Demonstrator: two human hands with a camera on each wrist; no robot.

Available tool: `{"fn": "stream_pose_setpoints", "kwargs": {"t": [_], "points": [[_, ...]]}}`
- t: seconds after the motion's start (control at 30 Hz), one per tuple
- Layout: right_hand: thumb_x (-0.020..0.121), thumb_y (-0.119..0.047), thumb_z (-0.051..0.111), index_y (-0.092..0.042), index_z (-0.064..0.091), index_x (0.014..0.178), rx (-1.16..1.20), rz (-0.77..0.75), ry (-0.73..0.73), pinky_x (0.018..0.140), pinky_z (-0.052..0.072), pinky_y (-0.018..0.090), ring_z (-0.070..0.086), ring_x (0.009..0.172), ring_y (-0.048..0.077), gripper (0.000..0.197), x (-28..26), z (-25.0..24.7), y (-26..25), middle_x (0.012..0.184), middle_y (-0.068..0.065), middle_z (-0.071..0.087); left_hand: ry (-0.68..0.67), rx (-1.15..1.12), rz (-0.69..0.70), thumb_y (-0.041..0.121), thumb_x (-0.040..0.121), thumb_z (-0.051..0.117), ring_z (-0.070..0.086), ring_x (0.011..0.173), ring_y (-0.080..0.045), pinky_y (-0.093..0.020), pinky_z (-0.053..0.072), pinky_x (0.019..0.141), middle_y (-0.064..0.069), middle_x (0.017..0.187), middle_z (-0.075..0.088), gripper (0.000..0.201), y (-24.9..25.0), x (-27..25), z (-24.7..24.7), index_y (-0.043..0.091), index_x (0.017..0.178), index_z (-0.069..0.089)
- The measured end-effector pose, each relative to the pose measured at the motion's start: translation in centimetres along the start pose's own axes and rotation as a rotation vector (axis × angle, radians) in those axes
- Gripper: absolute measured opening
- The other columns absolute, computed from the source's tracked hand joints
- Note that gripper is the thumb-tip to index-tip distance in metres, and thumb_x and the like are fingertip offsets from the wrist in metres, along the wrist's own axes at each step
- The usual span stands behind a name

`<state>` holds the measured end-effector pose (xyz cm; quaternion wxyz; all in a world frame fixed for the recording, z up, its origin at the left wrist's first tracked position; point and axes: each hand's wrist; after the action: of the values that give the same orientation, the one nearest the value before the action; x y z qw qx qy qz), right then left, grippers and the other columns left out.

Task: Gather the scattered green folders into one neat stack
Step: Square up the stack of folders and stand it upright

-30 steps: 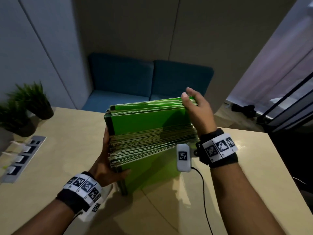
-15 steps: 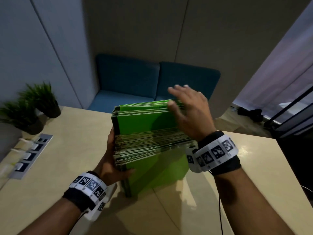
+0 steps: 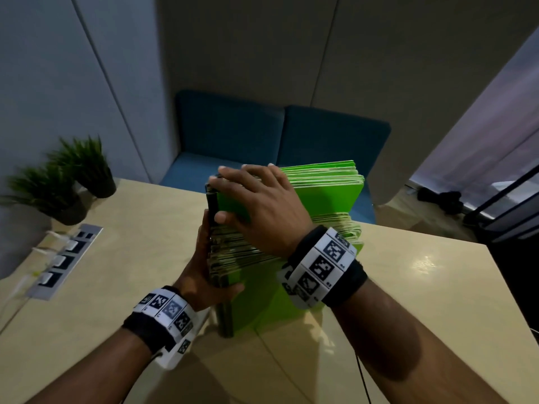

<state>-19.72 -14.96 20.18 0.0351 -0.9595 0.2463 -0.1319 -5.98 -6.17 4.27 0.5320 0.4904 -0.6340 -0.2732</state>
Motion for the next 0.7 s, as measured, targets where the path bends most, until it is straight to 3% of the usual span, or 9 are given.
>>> {"fn": "stream_pose_setpoints", "kwargs": {"t": [0.07, 0.13, 0.2, 0.27, 0.33, 0.43, 0.5, 0.6, 0.7], "points": [[0.096, -0.059, 0.034, -0.037, 0.035, 0.146, 0.023, -0.007, -0.045, 0.12, 0.008, 0.048, 0.019, 0.147, 0.018, 0.055, 0.1, -0.3, 0.2, 0.158, -0.009, 0.026, 0.069, 0.001, -0.184, 0.035, 0.036, 0.096, 0.034, 0.125, 0.023, -0.005, 0.036, 0.098, 0.005, 0.139, 0.04, 0.142, 0.5, -1.1, 0.0, 0.048, 0.145, 0.006], [0.094, -0.064, 0.03, -0.038, 0.037, 0.145, 0.073, 0.017, -0.06, 0.121, 0.004, 0.044, 0.015, 0.148, 0.014, 0.058, -0.3, -1.5, 1.6, 0.16, -0.01, 0.022, 0.121, -0.007, -0.234, 0.063, 0.031, 0.087, 0.034, 0.116, 0.031, -0.005, 0.036, 0.094, 0.021, 0.133, 0.041, 0.132, 1.2, -1.6, -0.3, 0.061, 0.139, 0.011], [0.088, -0.069, 0.018, -0.037, 0.041, 0.143, 0.095, 0.172, 0.04, 0.119, 0.009, 0.043, 0.018, 0.147, 0.013, 0.068, -1.4, -2.9, 4.9, 0.158, -0.009, 0.027, 0.043, -0.086, -0.118, 0.033, 0.046, 0.093, 0.038, 0.132, 0.007, -0.019, 0.038, 0.106, 0.016, 0.145, 0.039, 0.137, 1.2, -1.2, -0.5, 0.051, 0.148, 0.003], [0.085, -0.069, 0.01, -0.035, 0.04, 0.144, 0.04, 0.387, 0.119, 0.118, 0.016, 0.044, 0.022, 0.146, 0.017, 0.075, -3.0, -3.7, 8.8, 0.157, -0.005, 0.032, 0.0, -0.085, -0.053, 0.007, 0.056, 0.082, 0.036, 0.139, -0.011, -0.03, 0.036, 0.111, 0.014, 0.154, 0.031, 0.132, 1.5, -0.8, -0.2, 0.035, 0.152, -0.005], [0.089, -0.067, 0.011, -0.031, 0.038, 0.146, 0.067, 0.491, 0.05, 0.116, 0.019, 0.042, 0.026, 0.145, 0.021, 0.072, -4.0, -3.4, 10.8, 0.156, -0.001, 0.032, -0.023, -0.147, -0.043, 0.0, 0.058, 0.081, 0.035, 0.139, -0.006, -0.023, 0.036, 0.109, 0.019, 0.154, 0.03, 0.133, 1.4, -0.8, 0.0, 0.014, 0.15, -0.015], [0.095, -0.058, 0.02, -0.025, 0.035, 0.148, 0.167, 0.422, 0.05, 0.113, 0.02, 0.034, 0.03, 0.142, 0.016, 0.064, -4.7, -2.5, 11.7, 0.155, 0.0, 0.035, -0.057, -0.147, -0.047, 0.022, 0.066, 0.086, 0.039, 0.132, 0.008, -0.01, 0.038, 0.102, 0.03, 0.147, 0.036, 0.13, 1.2, -1.5, -0.1, -0.023, 0.138, -0.012], [0.096, -0.06, 0.03, -0.026, 0.029, 0.15, 0.454, 0.412, 0.074, 0.116, 0.02, 0.029, 0.027, 0.143, 0.007, 0.064, -5.6, -3.4, 12.4, 0.156, -0.008, 0.03, -0.033, -0.101, -0.013, 0.012, 0.059, 0.087, 0.036, 0.135, 0.005, -0.012, 0.037, 0.103, 0.027, 0.15, 0.033, 0.134, 1.2, -1.2, -0.4, -0.019, 0.139, -0.016], [0.074, -0.083, 0.042, -0.034, 0.031, 0.145, 0.877, 0.513, 0.301, 0.114, 0.03, 0.023, 0.039, 0.135, -0.001, 0.087, -9.0, -4.8, 14.9, 0.15, -0.009, 0.039, -0.018, -0.08, -0.015, 0.002, 0.056, 0.08, 0.029, 0.143, -0.009, -0.022, 0.034, 0.111, 0.0, 0.159, 0.02, 0.137, 1.1, -1.0, -0.4, 0.008, 0.145, -0.024], [0.065, -0.093, 0.036, -0.031, 0.04, 0.14, 0.952, 0.649, 0.408, 0.112, 0.036, 0.04, 0.052, 0.123, 0.003, 0.098, -11.9, -2.4, 16.5, 0.136, -0.004, 0.055, -0.026, -0.123, -0.041, -0.015, 0.052, 0.079, 0.031, 0.142, -0.007, -0.02, 0.035, 0.11, -0.007, 0.158, 0.02, 0.141, 1.1, -1.1, 0.0, 0.0, 0.142, -0.029]]}}
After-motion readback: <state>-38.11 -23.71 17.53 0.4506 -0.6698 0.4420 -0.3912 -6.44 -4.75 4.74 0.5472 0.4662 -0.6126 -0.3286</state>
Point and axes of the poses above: each hand's wrist, its own x-axis towards the middle knuckle, its own z-axis out of the palm, y = z × x
